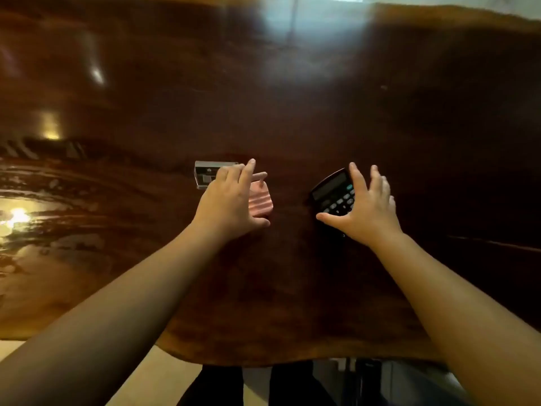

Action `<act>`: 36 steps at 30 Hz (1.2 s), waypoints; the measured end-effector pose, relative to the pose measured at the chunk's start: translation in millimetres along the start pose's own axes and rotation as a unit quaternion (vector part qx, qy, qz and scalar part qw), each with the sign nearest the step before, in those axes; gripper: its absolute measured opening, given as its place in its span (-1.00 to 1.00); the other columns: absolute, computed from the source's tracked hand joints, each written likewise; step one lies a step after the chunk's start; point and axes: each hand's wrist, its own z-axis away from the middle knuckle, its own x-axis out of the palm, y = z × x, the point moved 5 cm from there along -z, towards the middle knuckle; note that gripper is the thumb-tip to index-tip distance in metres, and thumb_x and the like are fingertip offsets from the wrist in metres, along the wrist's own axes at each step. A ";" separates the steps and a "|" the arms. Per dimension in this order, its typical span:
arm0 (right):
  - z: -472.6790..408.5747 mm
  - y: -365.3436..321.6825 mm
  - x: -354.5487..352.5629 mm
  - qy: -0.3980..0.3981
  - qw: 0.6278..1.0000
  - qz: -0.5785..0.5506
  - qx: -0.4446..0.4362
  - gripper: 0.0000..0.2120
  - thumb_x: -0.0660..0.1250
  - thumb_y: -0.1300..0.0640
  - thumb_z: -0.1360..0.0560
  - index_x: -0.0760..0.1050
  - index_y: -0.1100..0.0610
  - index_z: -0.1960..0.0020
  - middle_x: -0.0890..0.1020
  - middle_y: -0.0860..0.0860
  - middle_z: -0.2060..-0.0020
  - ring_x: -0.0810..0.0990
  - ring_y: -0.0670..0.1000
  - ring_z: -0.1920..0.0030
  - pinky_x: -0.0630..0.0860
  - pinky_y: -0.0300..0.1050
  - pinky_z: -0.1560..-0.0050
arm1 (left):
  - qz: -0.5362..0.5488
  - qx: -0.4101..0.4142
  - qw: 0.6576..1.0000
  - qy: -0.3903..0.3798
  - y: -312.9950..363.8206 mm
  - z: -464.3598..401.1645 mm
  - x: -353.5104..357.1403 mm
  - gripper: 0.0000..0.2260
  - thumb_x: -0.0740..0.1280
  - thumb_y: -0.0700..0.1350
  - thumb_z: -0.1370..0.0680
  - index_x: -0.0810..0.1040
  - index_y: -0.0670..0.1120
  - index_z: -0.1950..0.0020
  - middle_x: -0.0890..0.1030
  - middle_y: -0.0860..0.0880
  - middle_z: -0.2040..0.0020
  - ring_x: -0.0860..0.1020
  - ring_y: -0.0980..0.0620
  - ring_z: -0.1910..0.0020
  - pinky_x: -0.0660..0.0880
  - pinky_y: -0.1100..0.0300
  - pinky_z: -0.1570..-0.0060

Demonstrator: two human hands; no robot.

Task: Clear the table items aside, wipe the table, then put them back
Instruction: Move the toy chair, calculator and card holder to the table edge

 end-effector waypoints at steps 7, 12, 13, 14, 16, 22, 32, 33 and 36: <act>-13.3 24.3 35.6 -0.032 0.999 0.001 0.041 0.33 0.44 -0.56 -0.14 -0.34 -0.17 -0.57 -0.07 0.24 -0.62 -0.08 0.26 -0.60 0.05 0.37 -0.49 | 0.002 0.011 1.000 -0.021 -8.1 -8.1 26.6 0.12 0.64 0.05 -0.27 -0.02 -0.05 -0.61 0.35 -0.10 -0.46 0.36 -0.14 -0.39 0.37 -0.01 -0.34; -20.3 26.0 44.4 -0.024 0.999 -0.008 0.029 0.30 0.51 -0.44 -0.20 -0.25 -0.11 -0.60 0.16 0.18 -0.60 0.10 0.21 -0.57 0.15 0.33 -0.49 | 0.011 0.012 1.000 -0.015 -8.9 -9.2 28.1 0.04 0.60 -0.09 -0.31 0.02 -0.07 -0.61 0.42 -0.12 -0.35 0.44 -0.16 -0.26 0.47 -0.01 -0.22; -21.3 26.5 45.3 -0.023 0.999 -0.013 0.028 0.29 0.53 -0.41 -0.21 -0.23 -0.09 -0.61 0.21 0.17 -0.58 0.15 0.21 -0.56 0.17 0.32 -0.49 | 0.012 0.013 1.000 -0.016 -8.6 -9.1 28.0 0.03 0.60 -0.10 -0.31 0.04 -0.07 -0.61 0.43 -0.13 -0.33 0.45 -0.16 -0.24 0.47 0.00 -0.21; -22.5 27.9 46.0 -0.021 0.999 -0.016 0.028 0.27 0.54 -0.39 -0.22 -0.21 -0.08 -0.62 0.24 0.16 -0.56 0.18 0.20 -0.54 0.20 0.31 -0.48 | 0.012 0.014 1.000 -0.017 -8.7 -8.9 28.0 0.01 0.59 -0.10 -0.31 0.05 -0.07 -0.61 0.43 -0.13 -0.32 0.45 -0.16 -0.23 0.47 0.00 -0.20; -24.4 30.0 48.1 -0.021 0.999 -0.019 0.029 0.26 0.55 -0.36 -0.23 -0.21 -0.10 -0.61 0.25 0.16 -0.54 0.19 0.20 -0.52 0.27 0.28 -0.45 | 0.017 0.012 1.000 -0.017 -9.7 -8.5 28.1 0.00 0.59 -0.10 -0.31 0.07 -0.06 -0.60 0.42 -0.13 -0.32 0.44 -0.16 -0.24 0.46 0.01 -0.20; -28.9 30.7 48.4 -0.044 0.998 -0.016 0.043 0.29 0.56 -0.37 -0.18 -0.25 -0.17 -0.59 0.28 0.18 -0.49 0.23 0.23 -0.47 0.32 0.27 -0.37 | 0.048 0.008 0.999 -0.021 -7.9 -7.0 25.5 -0.03 0.58 -0.12 -0.31 0.09 -0.02 -0.59 0.40 -0.11 -0.34 0.40 -0.16 -0.26 0.48 0.03 -0.16; 7.1 47.6 19.8 0.016 0.996 -0.051 0.071 0.27 0.42 -0.48 -0.07 -0.13 -0.13 -0.59 0.35 0.18 -0.40 0.31 0.23 -0.39 0.35 0.24 -0.33 | 0.088 0.045 0.995 0.017 21.9 -19.2 -5.5 -0.01 0.61 -0.11 -0.29 0.09 0.00 -0.58 0.40 -0.11 -0.32 0.42 -0.15 -0.24 0.46 -0.04 -0.21; 12.9 46.7 16.2 0.024 0.996 -0.056 0.070 0.27 0.40 -0.49 -0.07 -0.12 -0.13 -0.59 0.35 0.17 -0.40 0.31 0.22 -0.39 0.34 0.25 -0.33 | 0.092 0.045 0.994 0.022 21.9 -18.5 -8.9 -0.01 0.61 -0.11 -0.28 0.10 0.00 -0.57 0.39 -0.11 -0.31 0.42 -0.14 -0.23 0.46 -0.03 -0.18; 29.0 32.8 8.2 0.041 0.996 -0.069 0.050 0.25 0.38 -0.50 -0.06 -0.09 -0.13 -0.59 0.36 0.14 -0.39 0.32 0.19 -0.38 0.34 0.25 -0.34 | 0.101 0.025 0.994 0.036 9.5 -9.1 -17.4 0.01 0.62 -0.12 -0.26 0.10 0.02 -0.56 0.39 -0.12 -0.32 0.42 -0.15 -0.26 0.47 -0.05 -0.16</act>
